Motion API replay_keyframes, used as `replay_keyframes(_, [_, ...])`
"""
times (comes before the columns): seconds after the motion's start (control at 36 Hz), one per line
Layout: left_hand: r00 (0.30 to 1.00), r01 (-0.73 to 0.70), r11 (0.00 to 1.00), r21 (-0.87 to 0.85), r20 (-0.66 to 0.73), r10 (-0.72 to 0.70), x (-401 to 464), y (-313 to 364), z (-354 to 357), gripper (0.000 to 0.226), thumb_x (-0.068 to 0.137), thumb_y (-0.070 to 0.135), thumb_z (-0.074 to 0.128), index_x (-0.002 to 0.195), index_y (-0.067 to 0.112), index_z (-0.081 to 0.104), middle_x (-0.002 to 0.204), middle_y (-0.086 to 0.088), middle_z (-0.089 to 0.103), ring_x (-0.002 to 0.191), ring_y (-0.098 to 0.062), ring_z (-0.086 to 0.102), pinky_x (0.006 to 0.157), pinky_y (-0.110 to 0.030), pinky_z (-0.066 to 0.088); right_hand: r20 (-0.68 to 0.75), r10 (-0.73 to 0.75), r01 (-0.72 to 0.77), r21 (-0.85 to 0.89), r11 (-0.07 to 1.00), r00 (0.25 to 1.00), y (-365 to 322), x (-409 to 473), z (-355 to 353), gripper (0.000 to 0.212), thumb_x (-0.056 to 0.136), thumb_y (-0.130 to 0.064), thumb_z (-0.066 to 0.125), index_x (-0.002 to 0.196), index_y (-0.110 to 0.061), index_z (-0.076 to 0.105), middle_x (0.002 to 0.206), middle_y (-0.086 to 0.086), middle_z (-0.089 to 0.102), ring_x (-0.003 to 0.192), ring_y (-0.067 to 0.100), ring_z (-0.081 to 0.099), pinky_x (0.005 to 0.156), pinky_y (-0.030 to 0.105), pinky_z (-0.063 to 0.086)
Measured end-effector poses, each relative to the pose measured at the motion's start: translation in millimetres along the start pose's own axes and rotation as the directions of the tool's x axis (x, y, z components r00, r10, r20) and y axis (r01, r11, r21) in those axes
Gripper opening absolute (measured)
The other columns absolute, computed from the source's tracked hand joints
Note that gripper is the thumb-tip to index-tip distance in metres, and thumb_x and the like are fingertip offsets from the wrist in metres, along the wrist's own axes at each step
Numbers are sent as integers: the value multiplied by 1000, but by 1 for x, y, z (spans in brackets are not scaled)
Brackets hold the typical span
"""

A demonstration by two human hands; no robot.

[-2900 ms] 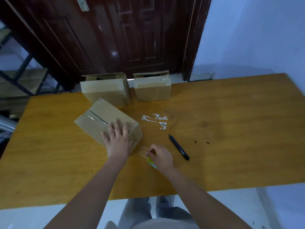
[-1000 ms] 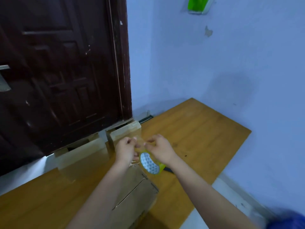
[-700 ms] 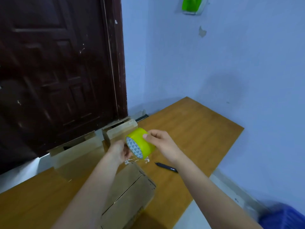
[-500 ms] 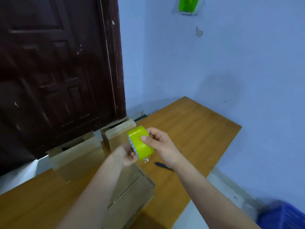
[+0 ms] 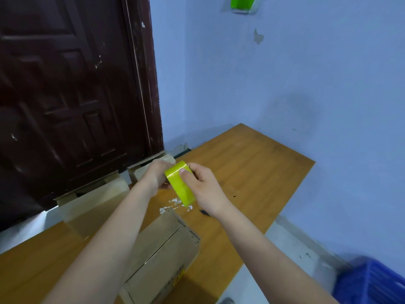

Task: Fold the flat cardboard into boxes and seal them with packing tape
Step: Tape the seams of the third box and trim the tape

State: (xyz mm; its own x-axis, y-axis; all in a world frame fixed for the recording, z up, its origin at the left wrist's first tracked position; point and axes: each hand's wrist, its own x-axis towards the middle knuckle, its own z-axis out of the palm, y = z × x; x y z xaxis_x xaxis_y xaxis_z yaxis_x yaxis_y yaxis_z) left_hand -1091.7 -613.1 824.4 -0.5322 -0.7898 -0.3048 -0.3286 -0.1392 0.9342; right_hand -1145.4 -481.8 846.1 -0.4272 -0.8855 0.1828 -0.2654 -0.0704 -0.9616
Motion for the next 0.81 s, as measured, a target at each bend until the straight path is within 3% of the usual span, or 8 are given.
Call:
replay_keyframes(0.11, [1000, -7, 1000, 22, -21, 8, 1, -2, 6, 32, 93, 6, 50, 61, 9, 53, 34, 1, 48, 47, -20, 46, 50, -23, 40, -43, 38, -39, -6, 999, 998, -1, 1, -8, 29, 95, -21, 49, 66, -17, 48, 59, -5, 40, 57, 13, 38, 55, 29, 32])
replay_keyframes(0.22, [999, -41, 999, 29, -27, 41, 2, -9, 16, 37, 89, -4, 47, 55, 9, 50, 40, -4, 43, 42, -17, 42, 44, -20, 36, -57, 53, -54, -23, 998, 997, 0, -1, -9, 34, 86, -32, 48, 73, -1, 50, 64, 6, 42, 60, 19, 40, 56, 32, 33])
replay_keyframes(0.33, [992, -4, 998, -57, -128, -4, 8, -15, 9, 28, 87, -1, 48, 61, 9, 50, 41, -2, 45, 37, -19, 43, 38, -16, 36, -48, 123, -124, -27, 992, 991, 9, -10, -16, 36, 81, -36, 48, 70, -1, 46, 64, 6, 35, 60, 18, 35, 57, 33, 29])
replay_keyframes(0.44, [999, -22, 998, 57, -43, 25, 9, -16, -9, 22, 96, 12, 50, 76, 7, 56, 59, -9, 56, 44, -21, 51, 37, -18, 38, -7, 157, -157, -58, 986, 988, 30, -29, -25, 51, 82, -40, 49, 78, 10, 43, 68, 7, 31, 62, 20, 30, 58, 33, 25])
replay_keyframes(0.61, [998, -68, 989, 131, 1, 69, 7, -24, -6, 22, 96, 17, 53, 77, 9, 60, 66, -6, 61, 51, -18, 58, 54, -26, 47, 61, 181, -183, 22, 983, 982, 43, -41, -33, 50, 82, -37, 52, 82, 13, 47, 71, 7, 35, 65, 20, 32, 60, 30, 27])
replay_keyframes(0.81, [997, -48, 968, 246, -53, 63, 11, -47, 1, 18, 90, 20, 64, 74, 11, 63, 68, -6, 64, 56, -15, 62, 57, -25, 51, 73, 224, -225, -3, 974, 972, 64, -54, -32, 57, 77, -47, 50, 74, 9, 41, 70, 9, 31, 65, 22, 29, 61, 34, 24])
